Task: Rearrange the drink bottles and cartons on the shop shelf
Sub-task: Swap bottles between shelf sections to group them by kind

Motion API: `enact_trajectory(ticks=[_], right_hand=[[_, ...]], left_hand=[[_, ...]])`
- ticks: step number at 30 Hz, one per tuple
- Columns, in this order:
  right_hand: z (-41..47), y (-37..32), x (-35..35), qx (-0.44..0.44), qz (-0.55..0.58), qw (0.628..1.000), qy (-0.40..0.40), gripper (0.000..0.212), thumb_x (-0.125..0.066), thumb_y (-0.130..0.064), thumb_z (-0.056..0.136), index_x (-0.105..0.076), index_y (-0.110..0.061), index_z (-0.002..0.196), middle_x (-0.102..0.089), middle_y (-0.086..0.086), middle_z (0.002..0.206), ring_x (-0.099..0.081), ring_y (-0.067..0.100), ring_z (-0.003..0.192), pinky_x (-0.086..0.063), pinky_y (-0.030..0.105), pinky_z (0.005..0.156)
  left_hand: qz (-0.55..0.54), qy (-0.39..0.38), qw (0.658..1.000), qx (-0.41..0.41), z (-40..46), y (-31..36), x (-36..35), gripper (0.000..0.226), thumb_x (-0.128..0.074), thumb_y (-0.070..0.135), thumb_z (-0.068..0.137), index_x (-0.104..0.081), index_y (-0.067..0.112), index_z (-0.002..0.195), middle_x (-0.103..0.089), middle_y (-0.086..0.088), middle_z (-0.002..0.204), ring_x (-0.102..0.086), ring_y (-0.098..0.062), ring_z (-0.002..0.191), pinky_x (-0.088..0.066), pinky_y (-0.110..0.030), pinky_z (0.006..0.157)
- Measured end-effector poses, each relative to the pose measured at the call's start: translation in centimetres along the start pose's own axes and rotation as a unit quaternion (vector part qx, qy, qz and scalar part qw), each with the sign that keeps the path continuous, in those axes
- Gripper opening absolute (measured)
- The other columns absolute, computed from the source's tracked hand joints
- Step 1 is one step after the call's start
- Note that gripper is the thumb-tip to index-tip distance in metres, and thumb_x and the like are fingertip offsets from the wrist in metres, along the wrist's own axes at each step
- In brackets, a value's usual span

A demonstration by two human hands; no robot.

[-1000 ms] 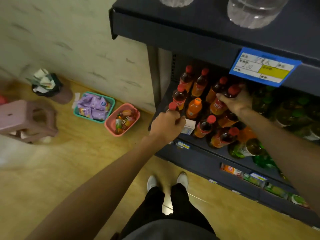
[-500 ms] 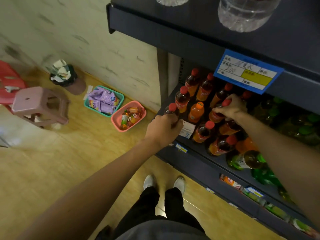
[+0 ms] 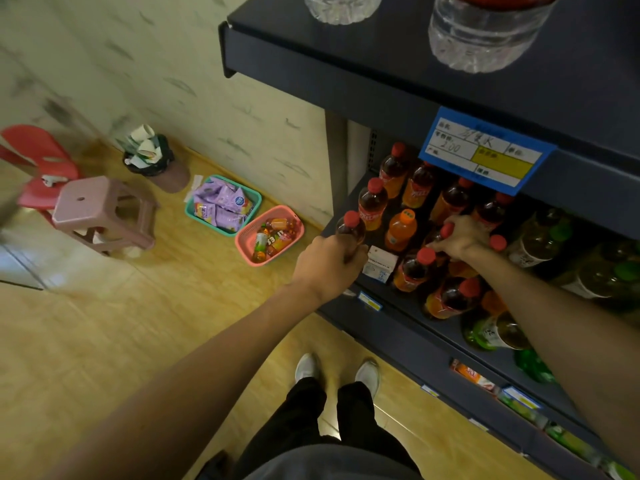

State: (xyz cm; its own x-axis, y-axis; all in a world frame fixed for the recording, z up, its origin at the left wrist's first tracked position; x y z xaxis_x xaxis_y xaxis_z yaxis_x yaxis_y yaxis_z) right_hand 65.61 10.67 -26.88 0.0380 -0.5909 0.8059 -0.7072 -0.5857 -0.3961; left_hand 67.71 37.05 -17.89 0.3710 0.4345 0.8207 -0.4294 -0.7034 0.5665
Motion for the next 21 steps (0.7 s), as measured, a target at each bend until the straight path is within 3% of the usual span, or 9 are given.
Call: enact_trajectory(ticks=[6,10,12,14,15,18,21], right_hand=[[0.4,0.3,-0.1,-0.008,0.009,1.0,0.003,0.066,-0.086,-0.029,0.065,-0.055,-0.011,0.121,-0.057,0.011,0.109,-0.058,0.03,0.099,-0.056,0.044,0.079],[0.5,0.0,0.3,0.004,-0.023,1.0,0.02,0.064,-0.084,-0.032,0.066,-0.055,-0.016,0.121,-0.057,0.013,0.118,-0.06,0.032,0.1,-0.055,0.043,0.079],[0.3,-0.3,0.6,0.015,-0.044,0.999,0.013,0.059,-0.079,-0.03,0.074,-0.053,-0.017,0.125,-0.061,0.014,0.112,-0.065,0.029,0.091,-0.056,0.037,0.071],[0.2,-0.6,1.0,0.023,-0.045,0.999,0.011,0.051,-0.074,-0.031,0.079,-0.052,-0.018,0.123,-0.066,0.011,0.097,-0.067,0.023,0.07,-0.052,0.029,0.054],[0.0,-1.2,1.4,0.039,-0.063,0.997,0.019,0.046,-0.072,-0.034,0.081,-0.053,-0.019,0.12,-0.066,0.009,0.097,-0.067,0.022,0.071,-0.049,0.026,0.054],[-0.7,-3.3,2.8,0.111,-0.112,0.985,0.077,0.045,-0.067,-0.042,0.083,-0.054,-0.02,0.12,-0.061,0.006,0.117,-0.059,0.026,0.104,-0.046,0.033,0.071],[-1.8,-5.5,3.4,0.151,-0.088,0.98,0.096,0.049,-0.06,-0.04,0.089,-0.049,-0.016,0.13,-0.054,0.008,0.127,-0.052,0.028,0.116,-0.044,0.037,0.084]], left_hand=[[0.0,-0.01,1.0,-0.004,0.0,0.4,-0.2,0.044,-0.048,0.032,0.096,-0.033,0.027,0.055,-0.042,0.005,0.053,-0.046,-0.019,0.05,-0.043,-0.032,0.051],[0.004,-0.013,1.0,-0.003,-0.1,0.4,-0.5,0.043,-0.048,0.031,0.095,-0.033,0.027,0.055,-0.045,0.003,0.055,-0.047,-0.019,0.051,-0.044,-0.033,0.051],[0.005,-0.015,1.0,-0.001,-0.1,0.5,-0.7,0.043,-0.048,0.029,0.095,-0.033,0.028,0.055,-0.043,0.005,0.054,-0.045,-0.015,0.049,-0.039,-0.029,0.05],[0.002,-0.018,1.0,-0.002,-0.2,0.6,-1.1,0.043,-0.048,0.029,0.095,-0.033,0.028,0.055,-0.042,0.008,0.054,-0.043,-0.012,0.048,-0.035,-0.027,0.05],[0.001,-0.023,1.0,-0.001,-0.3,0.6,-1.4,0.042,-0.048,0.03,0.095,-0.034,0.029,0.055,-0.043,0.008,0.055,-0.044,-0.011,0.049,-0.034,-0.027,0.05],[-0.003,-0.042,0.999,0.006,-0.1,0.7,-2.1,0.037,-0.046,0.034,0.097,-0.04,0.028,0.06,-0.046,0.007,0.058,-0.047,-0.011,0.051,-0.033,-0.025,0.051],[-0.008,-0.049,0.999,-0.008,0.4,1.5,-2.1,0.037,-0.046,0.034,0.097,-0.039,0.03,0.061,-0.044,0.01,0.057,-0.045,-0.007,0.05,-0.031,-0.023,0.05]])
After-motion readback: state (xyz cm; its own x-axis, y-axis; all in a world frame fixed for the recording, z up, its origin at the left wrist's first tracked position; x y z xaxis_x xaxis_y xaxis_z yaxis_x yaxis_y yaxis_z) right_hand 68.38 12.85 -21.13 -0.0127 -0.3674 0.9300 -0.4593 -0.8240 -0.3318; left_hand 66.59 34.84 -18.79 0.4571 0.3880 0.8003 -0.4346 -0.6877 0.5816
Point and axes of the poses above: each hand's wrist, its own z-axis towards the middle knuckle, its own x-axis out of the back of the hand, y = z × x, the point moved 7 cm from there along z, towards the middle knuckle
